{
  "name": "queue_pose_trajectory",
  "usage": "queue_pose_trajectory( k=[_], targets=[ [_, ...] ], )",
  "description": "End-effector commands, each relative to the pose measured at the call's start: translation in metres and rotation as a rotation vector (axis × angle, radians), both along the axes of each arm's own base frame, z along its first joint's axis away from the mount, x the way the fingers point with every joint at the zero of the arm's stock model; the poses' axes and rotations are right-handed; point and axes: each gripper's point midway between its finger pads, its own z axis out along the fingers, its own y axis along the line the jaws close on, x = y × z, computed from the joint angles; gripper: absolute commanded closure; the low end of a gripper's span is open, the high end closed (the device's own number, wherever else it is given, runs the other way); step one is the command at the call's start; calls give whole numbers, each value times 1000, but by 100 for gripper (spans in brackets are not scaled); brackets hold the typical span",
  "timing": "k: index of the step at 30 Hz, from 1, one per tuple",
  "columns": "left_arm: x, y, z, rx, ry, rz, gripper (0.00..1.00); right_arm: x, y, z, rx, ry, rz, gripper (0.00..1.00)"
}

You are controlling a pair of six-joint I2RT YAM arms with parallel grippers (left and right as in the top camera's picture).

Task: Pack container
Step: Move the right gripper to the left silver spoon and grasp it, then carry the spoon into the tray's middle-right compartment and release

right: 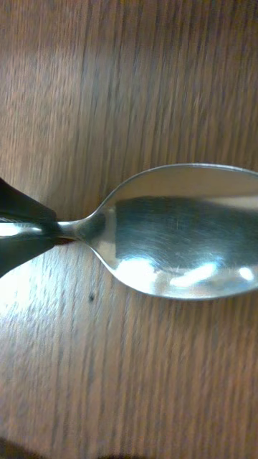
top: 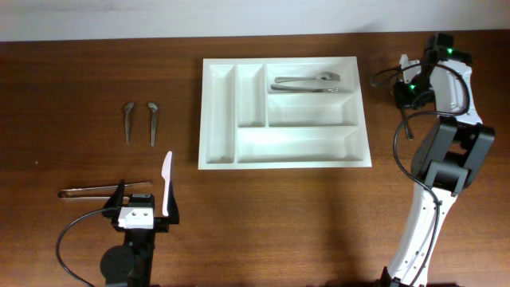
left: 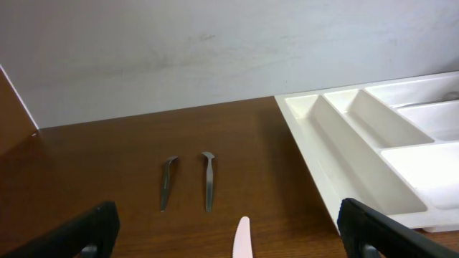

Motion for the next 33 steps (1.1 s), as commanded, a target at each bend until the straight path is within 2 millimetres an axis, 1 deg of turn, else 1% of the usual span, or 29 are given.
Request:
queue_pose_trajectory(
  k=[1, 6, 8, 10, 12, 16, 19, 22, 23, 24, 26, 28, 29, 31, 33],
  targets=[
    [0, 1, -2, 10, 0, 5, 1, 2, 8, -11, 18, 11, -19, 96],
    [0, 1, -2, 10, 0, 5, 1, 3, 7, -11, 31, 8, -102, 96],
    [0, 1, -2, 10, 0, 5, 1, 5, 7, -8, 38, 1, -149, 96],
    [0, 1, -2, 10, 0, 5, 1, 9, 8, 0, 43, -17, -194, 96],
    [0, 1, -2, 10, 0, 5, 1, 17, 6, 16, 45, -55, -231, 96],
    [0, 1, -2, 10, 0, 5, 1, 36, 1, 65, 44, -177, -297, 96],
    [0, 1, -2, 10, 1, 5, 1, 47, -2, 114, 44, -278, -333, 96],
    [0, 1, -2, 10, 0, 5, 1, 50, 0, 156, 55, -347, -345, 96],
    [0, 1, -2, 10, 0, 5, 1, 48, 2, 174, 69, -369, -372, 96],
    [0, 1, -2, 10, 0, 5, 1, 47, 5, 182, 79, -379, -381, 96],
    [0, 1, -2, 10, 0, 5, 1, 45, 17, 205, 135, -412, -397, 96],
    [0, 1, -2, 10, 0, 5, 1, 43, 36, 228, 216, -443, -413, 96],
    [0, 1, -2, 10, 0, 5, 1, 43, 44, 236, 243, -455, -417, 96],
    [0, 1, -2, 10, 0, 5, 1, 44, 58, 247, 270, -474, -431, 96],
    [0, 1, -2, 10, 0, 5, 1, 46, 74, 251, 308, -474, -469, 96]
  ],
)
